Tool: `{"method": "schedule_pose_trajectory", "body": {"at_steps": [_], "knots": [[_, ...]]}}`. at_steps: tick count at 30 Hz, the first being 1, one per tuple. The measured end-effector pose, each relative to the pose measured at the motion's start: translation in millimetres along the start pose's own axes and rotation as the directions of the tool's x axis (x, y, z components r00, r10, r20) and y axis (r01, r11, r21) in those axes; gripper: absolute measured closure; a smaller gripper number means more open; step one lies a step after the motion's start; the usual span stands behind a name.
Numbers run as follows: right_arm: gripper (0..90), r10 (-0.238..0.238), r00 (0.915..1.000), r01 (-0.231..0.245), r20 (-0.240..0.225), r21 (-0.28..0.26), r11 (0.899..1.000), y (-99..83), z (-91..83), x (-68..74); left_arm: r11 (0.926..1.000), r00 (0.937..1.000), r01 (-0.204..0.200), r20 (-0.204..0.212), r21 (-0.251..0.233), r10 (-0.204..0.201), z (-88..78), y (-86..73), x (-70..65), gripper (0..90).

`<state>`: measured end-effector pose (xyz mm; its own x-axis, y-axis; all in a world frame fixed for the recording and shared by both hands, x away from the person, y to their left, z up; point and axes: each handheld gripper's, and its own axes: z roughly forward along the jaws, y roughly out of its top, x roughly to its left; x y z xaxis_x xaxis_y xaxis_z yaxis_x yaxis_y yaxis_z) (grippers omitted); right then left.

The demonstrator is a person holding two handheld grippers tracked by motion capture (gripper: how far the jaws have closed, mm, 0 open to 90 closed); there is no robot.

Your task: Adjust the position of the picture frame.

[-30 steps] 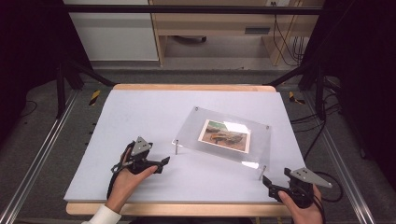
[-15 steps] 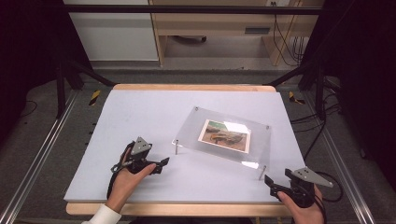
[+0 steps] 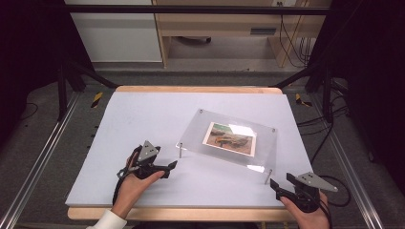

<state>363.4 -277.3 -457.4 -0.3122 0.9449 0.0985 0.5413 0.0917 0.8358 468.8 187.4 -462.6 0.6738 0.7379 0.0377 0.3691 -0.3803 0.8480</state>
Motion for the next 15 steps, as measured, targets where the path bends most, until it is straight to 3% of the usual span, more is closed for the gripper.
{"method": "schedule_pose_trajectory", "body": {"at_steps": [7, 12, 15], "knots": [[43.1, -0.023, 0.9990, 0.024, -0.039, 0.026, 0.999, -0.5, 14.0, 7.2, 1.0000, 0.9999, 0.003, -0.017, 0.002, -0.003, 6.6, 2.9, -6.5, 16.6], [54.1, -0.040, 0.9973, 0.042, -0.062, 0.033, 0.999, 2.2, 30.0, 10.4, 1.0000, 0.9996, 0.003, -0.029, -0.005, -0.003, 8.1, 3.9, -8.5, 19.7], [63.0, -0.008, 0.9979, 0.011, -0.065, 0.031, 0.999, 3.3, 35.3, 7.2, 0.9999, 0.9995, 0.013, -0.027, -0.006, -0.013, 8.8, 3.8, -8.3, 22.2]]}}
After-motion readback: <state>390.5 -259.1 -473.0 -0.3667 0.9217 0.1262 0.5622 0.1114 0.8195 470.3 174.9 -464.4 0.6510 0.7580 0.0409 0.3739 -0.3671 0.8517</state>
